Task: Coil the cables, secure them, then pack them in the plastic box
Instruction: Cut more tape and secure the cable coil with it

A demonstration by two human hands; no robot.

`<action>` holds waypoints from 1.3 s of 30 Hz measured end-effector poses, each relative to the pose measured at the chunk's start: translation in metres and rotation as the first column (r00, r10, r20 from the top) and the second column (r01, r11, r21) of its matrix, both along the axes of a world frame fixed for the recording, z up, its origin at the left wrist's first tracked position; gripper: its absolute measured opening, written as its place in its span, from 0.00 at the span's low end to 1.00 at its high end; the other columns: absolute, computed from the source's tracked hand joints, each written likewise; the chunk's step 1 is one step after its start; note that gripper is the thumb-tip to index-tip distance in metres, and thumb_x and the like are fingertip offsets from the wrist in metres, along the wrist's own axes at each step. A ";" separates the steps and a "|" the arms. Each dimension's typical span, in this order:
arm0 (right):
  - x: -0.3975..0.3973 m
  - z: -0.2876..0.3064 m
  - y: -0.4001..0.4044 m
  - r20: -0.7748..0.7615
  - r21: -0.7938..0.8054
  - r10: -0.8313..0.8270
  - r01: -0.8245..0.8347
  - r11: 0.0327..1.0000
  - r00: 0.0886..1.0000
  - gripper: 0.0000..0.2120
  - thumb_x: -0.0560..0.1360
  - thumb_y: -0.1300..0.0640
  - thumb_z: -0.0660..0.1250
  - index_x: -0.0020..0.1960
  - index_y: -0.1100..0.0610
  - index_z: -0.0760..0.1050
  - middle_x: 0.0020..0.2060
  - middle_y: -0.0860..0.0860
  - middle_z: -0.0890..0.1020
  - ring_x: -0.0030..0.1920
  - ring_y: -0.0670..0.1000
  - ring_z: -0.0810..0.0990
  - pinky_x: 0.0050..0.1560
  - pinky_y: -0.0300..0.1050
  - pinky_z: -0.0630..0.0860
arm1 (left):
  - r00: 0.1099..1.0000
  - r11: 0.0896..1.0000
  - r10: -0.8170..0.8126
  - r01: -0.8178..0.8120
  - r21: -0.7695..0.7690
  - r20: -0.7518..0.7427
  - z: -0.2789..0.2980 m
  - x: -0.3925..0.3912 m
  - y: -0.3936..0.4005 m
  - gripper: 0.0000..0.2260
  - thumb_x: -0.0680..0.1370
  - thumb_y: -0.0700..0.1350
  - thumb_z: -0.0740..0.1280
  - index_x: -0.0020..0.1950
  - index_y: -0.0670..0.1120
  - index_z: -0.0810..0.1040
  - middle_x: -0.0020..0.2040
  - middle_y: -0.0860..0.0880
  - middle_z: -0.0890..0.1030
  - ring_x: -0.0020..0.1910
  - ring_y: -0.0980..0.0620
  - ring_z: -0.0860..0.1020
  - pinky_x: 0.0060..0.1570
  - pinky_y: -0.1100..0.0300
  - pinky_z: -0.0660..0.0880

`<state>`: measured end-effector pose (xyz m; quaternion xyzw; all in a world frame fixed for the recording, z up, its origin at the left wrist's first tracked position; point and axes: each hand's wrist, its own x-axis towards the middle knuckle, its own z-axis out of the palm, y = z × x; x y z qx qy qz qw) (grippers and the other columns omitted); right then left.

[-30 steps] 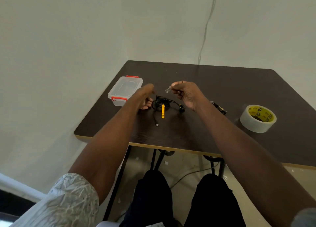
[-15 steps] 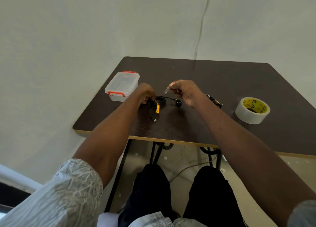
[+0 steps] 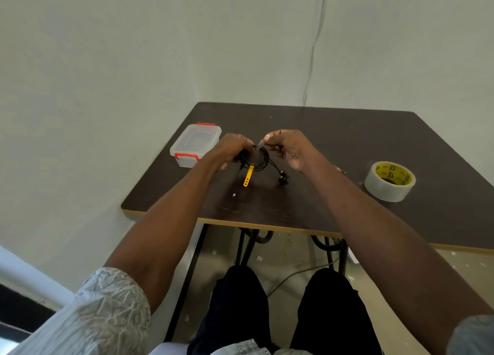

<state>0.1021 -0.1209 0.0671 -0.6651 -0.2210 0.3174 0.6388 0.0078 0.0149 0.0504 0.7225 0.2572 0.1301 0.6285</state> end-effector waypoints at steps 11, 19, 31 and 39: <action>0.003 0.044 -0.003 0.261 0.041 0.036 -0.048 0.998 0.965 0.09 0.69 0.68 0.74 0.38 0.57 0.77 0.34 0.50 0.79 0.37 0.46 0.76 0.33 0.31 0.70 | 0.986 0.980 -0.073 0.099 -0.171 0.151 0.044 -0.007 0.011 0.10 0.74 0.33 0.63 0.52 0.37 0.79 0.42 0.42 0.80 0.39 0.49 0.78 0.44 0.57 0.76; 0.003 0.054 0.000 0.253 0.078 0.057 -0.079 0.994 0.966 0.10 0.68 0.66 0.75 0.38 0.54 0.77 0.36 0.48 0.80 0.41 0.46 0.76 0.43 0.43 0.66 | 0.976 0.980 -0.057 0.095 -0.173 0.211 0.061 -0.006 0.015 0.11 0.76 0.33 0.67 0.58 0.32 0.76 0.43 0.40 0.81 0.36 0.52 0.79 0.42 0.60 0.79; -0.005 0.057 0.007 0.275 0.186 0.048 -0.102 0.977 0.960 0.09 0.70 0.69 0.73 0.39 0.58 0.77 0.35 0.50 0.80 0.32 0.36 0.79 0.32 0.25 0.71 | 0.964 0.992 0.062 -0.031 -0.122 0.260 0.074 -0.004 0.016 0.09 0.75 0.32 0.68 0.55 0.36 0.79 0.42 0.41 0.82 0.37 0.50 0.82 0.34 0.61 0.78; -0.003 0.057 0.021 0.348 0.180 0.002 -0.069 0.981 0.937 0.06 0.69 0.67 0.75 0.40 0.59 0.79 0.39 0.53 0.83 0.43 0.46 0.81 0.49 0.36 0.75 | 0.957 0.993 0.056 -0.022 -0.120 0.284 0.075 -0.010 0.019 0.13 0.75 0.32 0.68 0.59 0.33 0.78 0.46 0.39 0.83 0.40 0.48 0.83 0.38 0.59 0.80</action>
